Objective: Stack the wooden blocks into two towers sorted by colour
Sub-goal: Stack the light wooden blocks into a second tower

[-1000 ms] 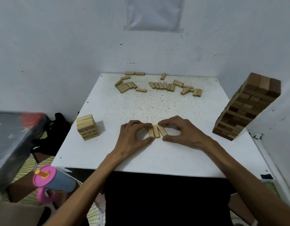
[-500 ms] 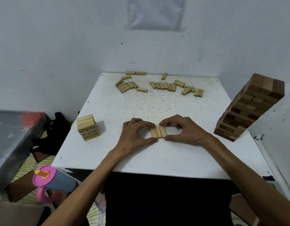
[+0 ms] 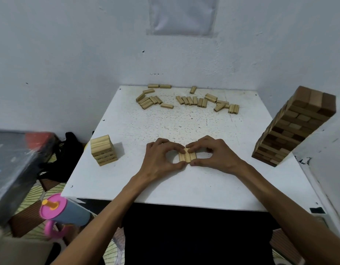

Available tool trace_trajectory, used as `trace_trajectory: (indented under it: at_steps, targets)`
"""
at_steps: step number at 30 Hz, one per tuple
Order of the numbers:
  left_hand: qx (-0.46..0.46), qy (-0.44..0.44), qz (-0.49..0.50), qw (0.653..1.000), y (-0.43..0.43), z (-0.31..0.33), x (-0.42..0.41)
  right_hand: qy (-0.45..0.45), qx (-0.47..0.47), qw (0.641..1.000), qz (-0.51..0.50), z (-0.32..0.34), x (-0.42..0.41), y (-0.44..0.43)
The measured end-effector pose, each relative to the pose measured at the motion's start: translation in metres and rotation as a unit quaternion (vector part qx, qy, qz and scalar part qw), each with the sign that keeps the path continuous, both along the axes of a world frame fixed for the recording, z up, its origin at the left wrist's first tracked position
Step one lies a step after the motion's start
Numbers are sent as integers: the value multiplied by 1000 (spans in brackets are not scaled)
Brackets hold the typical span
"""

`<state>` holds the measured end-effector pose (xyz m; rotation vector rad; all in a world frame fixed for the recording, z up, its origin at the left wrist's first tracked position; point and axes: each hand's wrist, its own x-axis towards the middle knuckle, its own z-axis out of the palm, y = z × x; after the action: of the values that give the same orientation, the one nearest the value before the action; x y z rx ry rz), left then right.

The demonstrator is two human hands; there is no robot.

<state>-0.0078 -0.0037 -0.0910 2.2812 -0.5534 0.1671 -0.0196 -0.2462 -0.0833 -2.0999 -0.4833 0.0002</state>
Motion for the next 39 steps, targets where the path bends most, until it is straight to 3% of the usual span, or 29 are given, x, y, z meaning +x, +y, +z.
trace_trajectory:
  at_steps: [15,25,39]
  targets:
    - [-29,30,-35,999,5,7,3,-37,34,999,-19,-7,-5,8]
    - [-53,5,-77,996,32,30,11,-120,6,993,8,16,10,29]
    - [-26,-31,-2,999,117,81,16,-126,52,988,79,54,53,116]
